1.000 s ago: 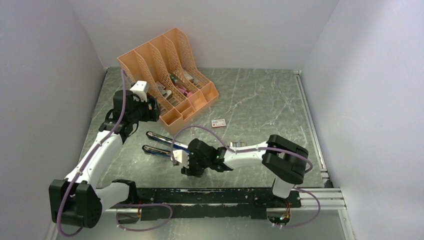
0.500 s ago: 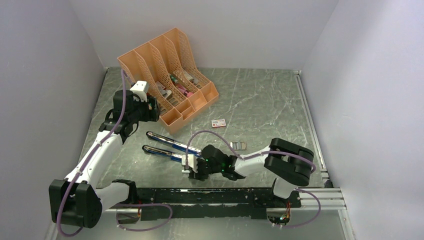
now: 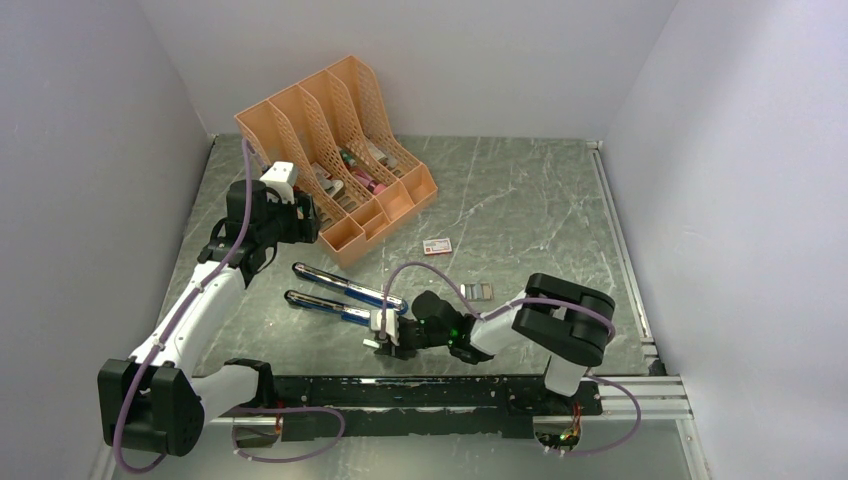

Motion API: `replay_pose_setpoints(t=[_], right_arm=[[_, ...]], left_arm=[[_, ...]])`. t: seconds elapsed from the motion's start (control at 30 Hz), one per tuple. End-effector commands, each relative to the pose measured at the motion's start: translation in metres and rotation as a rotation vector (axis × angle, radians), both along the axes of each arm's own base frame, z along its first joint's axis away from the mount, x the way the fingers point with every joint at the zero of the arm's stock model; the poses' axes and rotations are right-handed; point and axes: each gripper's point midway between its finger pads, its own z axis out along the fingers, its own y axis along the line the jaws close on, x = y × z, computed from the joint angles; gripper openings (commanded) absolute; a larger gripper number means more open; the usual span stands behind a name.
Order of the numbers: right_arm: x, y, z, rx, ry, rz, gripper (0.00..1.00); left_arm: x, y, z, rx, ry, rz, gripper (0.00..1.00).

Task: Load the staples into the stapler

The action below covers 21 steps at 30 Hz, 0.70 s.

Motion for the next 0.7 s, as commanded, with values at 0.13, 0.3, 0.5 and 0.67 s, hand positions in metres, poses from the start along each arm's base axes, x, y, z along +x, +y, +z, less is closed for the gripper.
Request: replay_pose_setpoints(t=[0.13, 0.3, 0.5, 0.67], right_arm=[[0.001, -0.037, -0.05, -0.168, 0.034, -0.076, 0.34], [0.0, -0.043, -0.051, -0.181, 0.034, -0.087, 0.3], [0.0, -0.043, -0.053, -0.188, 0.033, -0.08, 0.23], [-0.002, -0.041, -0.055, -0.19, 0.039, -0.07, 0.29]], left_arm=[[0.001, -0.002, 0.007, -0.014, -0.022, -0.014, 0.76], [0.001, -0.002, 0.007, -0.014, -0.025, -0.015, 0.76], [0.001, -0.002, 0.007, -0.013, -0.025, -0.013, 0.76], [0.001, -0.002, 0.008, -0.014, -0.026, -0.014, 0.76]])
